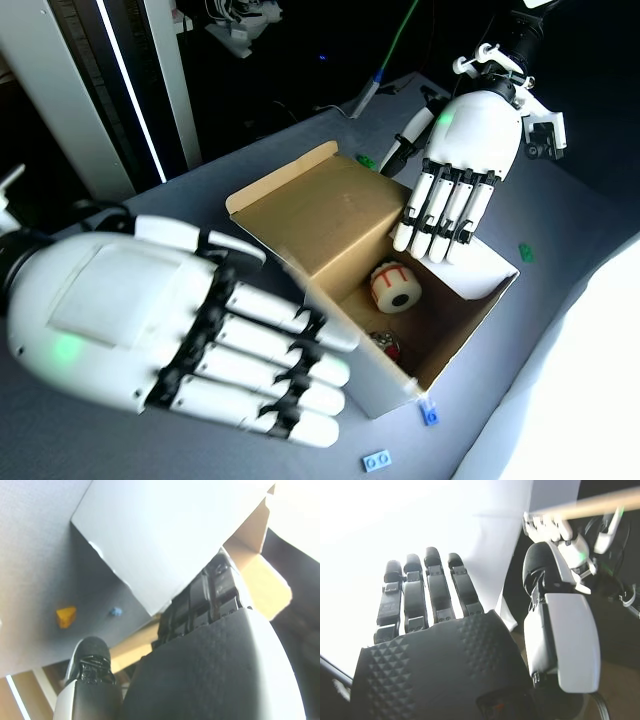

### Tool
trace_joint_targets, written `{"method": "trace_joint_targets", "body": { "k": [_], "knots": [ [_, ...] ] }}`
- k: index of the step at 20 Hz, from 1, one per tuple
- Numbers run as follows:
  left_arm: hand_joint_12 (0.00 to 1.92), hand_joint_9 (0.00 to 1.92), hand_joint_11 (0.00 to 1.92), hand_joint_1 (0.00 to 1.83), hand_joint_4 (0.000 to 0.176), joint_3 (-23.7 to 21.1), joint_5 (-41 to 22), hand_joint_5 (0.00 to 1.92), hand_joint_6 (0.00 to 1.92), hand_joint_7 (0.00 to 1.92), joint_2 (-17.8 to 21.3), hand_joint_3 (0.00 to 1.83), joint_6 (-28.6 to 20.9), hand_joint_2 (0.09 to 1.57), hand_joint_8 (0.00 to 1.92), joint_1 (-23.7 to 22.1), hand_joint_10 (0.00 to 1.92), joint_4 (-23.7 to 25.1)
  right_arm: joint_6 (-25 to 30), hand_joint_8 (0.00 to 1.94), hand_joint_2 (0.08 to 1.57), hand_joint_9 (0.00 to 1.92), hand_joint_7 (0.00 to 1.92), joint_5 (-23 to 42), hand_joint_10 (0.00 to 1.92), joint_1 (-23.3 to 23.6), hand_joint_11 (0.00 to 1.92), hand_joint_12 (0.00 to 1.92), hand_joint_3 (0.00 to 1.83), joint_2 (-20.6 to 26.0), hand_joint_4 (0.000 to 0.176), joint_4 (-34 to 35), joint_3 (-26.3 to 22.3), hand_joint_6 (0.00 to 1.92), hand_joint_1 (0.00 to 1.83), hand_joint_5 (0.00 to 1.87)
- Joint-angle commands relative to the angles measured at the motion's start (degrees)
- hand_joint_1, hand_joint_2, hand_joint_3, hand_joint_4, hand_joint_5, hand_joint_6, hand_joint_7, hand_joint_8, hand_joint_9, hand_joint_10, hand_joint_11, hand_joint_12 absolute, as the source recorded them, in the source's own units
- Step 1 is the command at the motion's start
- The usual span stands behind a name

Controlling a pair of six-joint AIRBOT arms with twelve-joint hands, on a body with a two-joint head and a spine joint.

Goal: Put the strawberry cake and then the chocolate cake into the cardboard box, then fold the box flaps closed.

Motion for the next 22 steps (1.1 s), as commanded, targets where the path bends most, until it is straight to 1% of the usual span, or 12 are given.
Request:
{"method": "trace_joint_targets", "body": {
  "k": [1,3,4,5,7,8,12,14,15,17,20,22],
  "knots": [
    [0.53,0.12,0.0,0.0,0.011,0.77,0.81,0.13,0.01,0.12,0.42,0.0,0.22,1.19,0.01,-1.36,0.0,-4.0,0.39,0.0,1.21,0.08,0.11,4.38,0.0,1.23,0.0,0.12,0.0,0.07,0.0,0.21,-0.14,0.0,0.0,0.04],
    [0.49,0.11,0.0,0.0,0.011,2.36,0.85,0.12,0.0,0.1,0.42,0.0,0.22,1.19,0.0,-2.93,0.0,-4.25,0.4,0.0,1.21,0.08,0.11,4.25,0.01,1.76,0.0,0.11,0.0,-1.33,0.0,0.22,-0.1,0.0,0.0,0.04],
    [0.52,0.12,0.0,0.0,0.015,3.05,0.85,0.11,0.0,0.1,0.42,0.0,0.22,1.19,0.0,-3.65,0.0,-4.52,0.24,0.0,1.22,0.09,0.11,4.26,0.01,2.02,0.0,0.15,0.0,-1.99,0.0,0.21,0.0,0.0,0.0,0.04],
    [0.49,0.1,0.0,0.0,0.015,3.72,0.85,0.11,0.0,0.09,0.42,0.0,0.22,1.2,0.0,-4.16,0.0,-4.77,-0.01,0.0,1.22,0.1,0.12,4.23,0.01,2.14,0.0,0.22,0.0,-2.59,0.0,0.2,0.17,0.0,0.0,0.05],
    [0.48,0.11,0.0,0.0,0.014,5.13,0.65,0.12,0.01,0.1,0.42,0.0,0.15,1.2,0.01,-5.11,0.01,-4.78,-0.48,0.0,1.21,0.09,0.11,2.83,0.0,2.13,0.0,0.2,0.0,-3.86,0.0,0.14,0.78,0.0,0.0,0.04],
    [0.53,0.12,0.0,0.0,0.009,5.91,0.36,0.13,0.01,0.11,0.42,0.0,0.09,1.19,0.01,-5.26,0.01,-4.79,-0.87,0.0,1.21,0.1,0.12,1.66,0.01,2.08,0.0,0.2,0.0,-4.53,0.0,0.13,1.27,0.0,0.0,0.04],
    [0.51,0.11,0.0,0.0,0.014,10.13,-0.63,0.11,0.0,0.1,0.42,0.0,-0.02,1.19,0.0,-5.25,0.0,-4.02,-1.47,0.0,1.21,0.1,0.12,-0.29,0.0,0.62,0.0,0.22,0.0,-6.32,0.0,-0.8,2.9,0.0,0.0,0.04],
    [0.51,0.11,0.0,0.0,0.011,12.17,-1.19,0.11,0.0,0.1,0.43,0.0,-0.01,1.19,0.0,-4.82,0.0,-3.18,-1.7,0.0,1.21,0.08,0.11,-1.27,0.0,0.12,0.0,0.15,0.0,-6.93,0.0,-3.72,3.22,0.0,0.0,0.04],
    [0.49,0.11,0.0,0.0,0.013,12.81,-1.39,0.11,0.0,0.1,0.43,0.0,-0.01,1.19,0.0,-4.51,0.0,-2.86,-2.2,0.0,1.21,0.07,0.11,-1.26,0.0,-0.04,0.0,0.11,0.0,-7.08,0.0,-3.86,3.27,0.0,0.0,0.04],
    [0.51,0.12,0.0,0.0,0.011,14.07,-2.53,0.11,0.0,0.1,0.43,0.0,0.0,1.19,0.0,-3.08,0.0,-2.57,-2.67,0.0,1.21,0.08,0.12,-1.02,0.0,-0.51,0.0,0.14,0.0,-7.27,0.0,-3.92,3.34,0.0,0.0,0.04],
    [0.54,0.12,0.0,0.0,0.012,14.28,-4.24,0.11,0.0,0.11,0.7,0.0,0.31,1.19,0.0,-0.81,0.0,-2.56,-2.69,0.0,1.21,0.1,0.12,-1.42,0.01,-1.0,0.0,0.21,0.0,-7.3,0.0,-4.99,3.33,0.0,0.0,0.05],
    [0.53,0.12,0.0,0.0,0.011,13.79,-5.37,0.11,0.0,0.12,1.19,0.0,0.98,1.19,0.0,0.79,0.0,-2.66,-2.36,0.0,1.21,0.09,0.12,-0.04,0.0,-1.13,0.0,0.18,0.0,-6.62,0.0,-2.39,3.3,0.0,0.0,0.03]
  ]
}}
